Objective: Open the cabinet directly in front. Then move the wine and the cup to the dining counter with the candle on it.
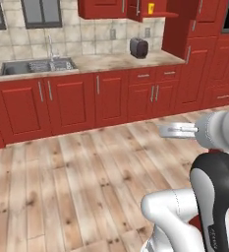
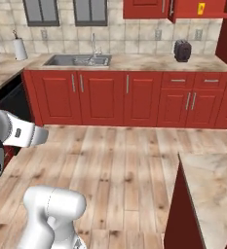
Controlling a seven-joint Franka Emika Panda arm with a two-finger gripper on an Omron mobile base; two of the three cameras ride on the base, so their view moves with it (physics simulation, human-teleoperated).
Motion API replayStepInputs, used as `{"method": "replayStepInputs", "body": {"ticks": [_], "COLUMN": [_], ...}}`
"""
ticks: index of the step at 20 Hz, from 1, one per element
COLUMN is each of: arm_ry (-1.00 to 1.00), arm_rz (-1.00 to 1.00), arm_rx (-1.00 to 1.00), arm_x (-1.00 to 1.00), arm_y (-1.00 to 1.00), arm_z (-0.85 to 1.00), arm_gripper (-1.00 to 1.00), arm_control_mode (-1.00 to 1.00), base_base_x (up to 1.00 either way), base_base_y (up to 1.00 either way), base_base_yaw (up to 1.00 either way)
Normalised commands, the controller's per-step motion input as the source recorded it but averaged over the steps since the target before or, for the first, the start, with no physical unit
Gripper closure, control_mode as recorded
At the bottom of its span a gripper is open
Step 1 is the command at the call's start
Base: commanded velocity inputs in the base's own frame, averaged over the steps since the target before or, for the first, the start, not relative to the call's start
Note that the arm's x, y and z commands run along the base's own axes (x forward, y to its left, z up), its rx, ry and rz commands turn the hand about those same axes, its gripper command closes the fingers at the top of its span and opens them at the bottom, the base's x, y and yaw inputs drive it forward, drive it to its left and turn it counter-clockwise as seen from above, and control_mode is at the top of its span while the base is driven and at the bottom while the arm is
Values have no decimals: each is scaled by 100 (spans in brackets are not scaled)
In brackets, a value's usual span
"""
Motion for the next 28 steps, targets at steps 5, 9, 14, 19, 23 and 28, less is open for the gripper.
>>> {"method": "replayStepInputs", "body": {"ticks": [5, 9, 14, 19, 23, 28], "arm_ry": [0, 0, 0, 0, 0, 0], "arm_rz": [0, 0, 0, 0, 0, 0], "arm_rx": [0, 0, 0, 0, 0, 0], "arm_x": [0, 0, 0, 0, 0, 0], "arm_y": [0, 0, 0, 0, 0, 0], "arm_z": [0, 0, 0, 0, 0, 0], "arm_gripper": [-100, -100, -100, -100, -100, -100], "arm_control_mode": [100, 100, 100, 100, 100, 100], "base_base_x": [100, 100, 100, 100, 100, 100], "base_base_y": [27, 13, 6, 0, 0, -7], "base_base_yaw": [-3, 0, 0, 0, 3, 2]}}
